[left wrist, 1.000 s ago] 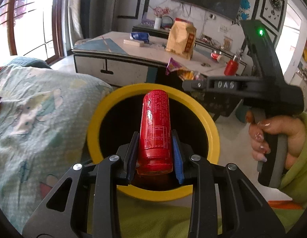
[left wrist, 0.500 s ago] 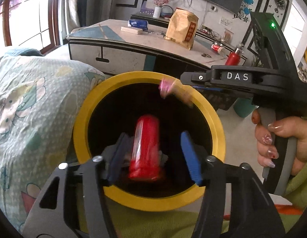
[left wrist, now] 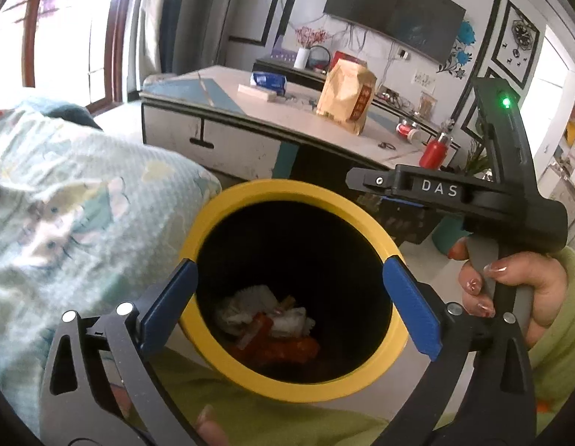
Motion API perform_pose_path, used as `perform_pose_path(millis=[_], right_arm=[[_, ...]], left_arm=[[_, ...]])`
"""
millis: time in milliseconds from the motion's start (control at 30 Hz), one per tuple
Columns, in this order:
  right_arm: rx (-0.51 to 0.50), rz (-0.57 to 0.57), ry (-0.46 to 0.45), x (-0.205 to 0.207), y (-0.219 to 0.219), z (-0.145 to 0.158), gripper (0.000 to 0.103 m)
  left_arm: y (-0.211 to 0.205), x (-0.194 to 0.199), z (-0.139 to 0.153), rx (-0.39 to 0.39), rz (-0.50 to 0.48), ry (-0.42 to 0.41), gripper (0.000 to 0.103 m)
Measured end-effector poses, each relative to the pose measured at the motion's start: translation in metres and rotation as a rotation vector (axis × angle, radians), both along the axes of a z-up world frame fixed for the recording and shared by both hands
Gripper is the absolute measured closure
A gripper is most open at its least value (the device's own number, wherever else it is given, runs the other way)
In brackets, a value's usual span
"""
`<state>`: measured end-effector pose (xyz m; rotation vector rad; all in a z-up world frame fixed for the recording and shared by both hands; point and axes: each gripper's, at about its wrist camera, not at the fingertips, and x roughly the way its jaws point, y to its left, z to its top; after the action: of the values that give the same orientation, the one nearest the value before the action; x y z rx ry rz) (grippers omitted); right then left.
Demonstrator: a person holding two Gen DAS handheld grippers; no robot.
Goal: Collect trash
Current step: 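Move both tools back over the trash on the bed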
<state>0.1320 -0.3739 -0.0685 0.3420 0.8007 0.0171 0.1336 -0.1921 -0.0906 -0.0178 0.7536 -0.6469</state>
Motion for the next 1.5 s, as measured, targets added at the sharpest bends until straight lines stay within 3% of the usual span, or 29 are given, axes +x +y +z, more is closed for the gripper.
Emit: perform_pose_path(millis=[700, 1033, 1500], right_arm=[[-0.119, -0.036, -0.176, -0.021, 0.029, 0.042, 0.016], [-0.129, -0.001, -0.215, -0.02, 0.057, 0.056, 0.015], [-0.092, 0.127, -0.258, -0.007, 0.137, 0.075, 0.014]], left_arm=[[0.061, 0.012, 0.052, -0.007, 0.113, -0.112, 0.011], [0.106, 0.015, 0.066, -0.022, 0.218, -0.146, 0.011], [0.174, 0.009, 0.081, -0.053, 0.346, -0.179, 0.011]])
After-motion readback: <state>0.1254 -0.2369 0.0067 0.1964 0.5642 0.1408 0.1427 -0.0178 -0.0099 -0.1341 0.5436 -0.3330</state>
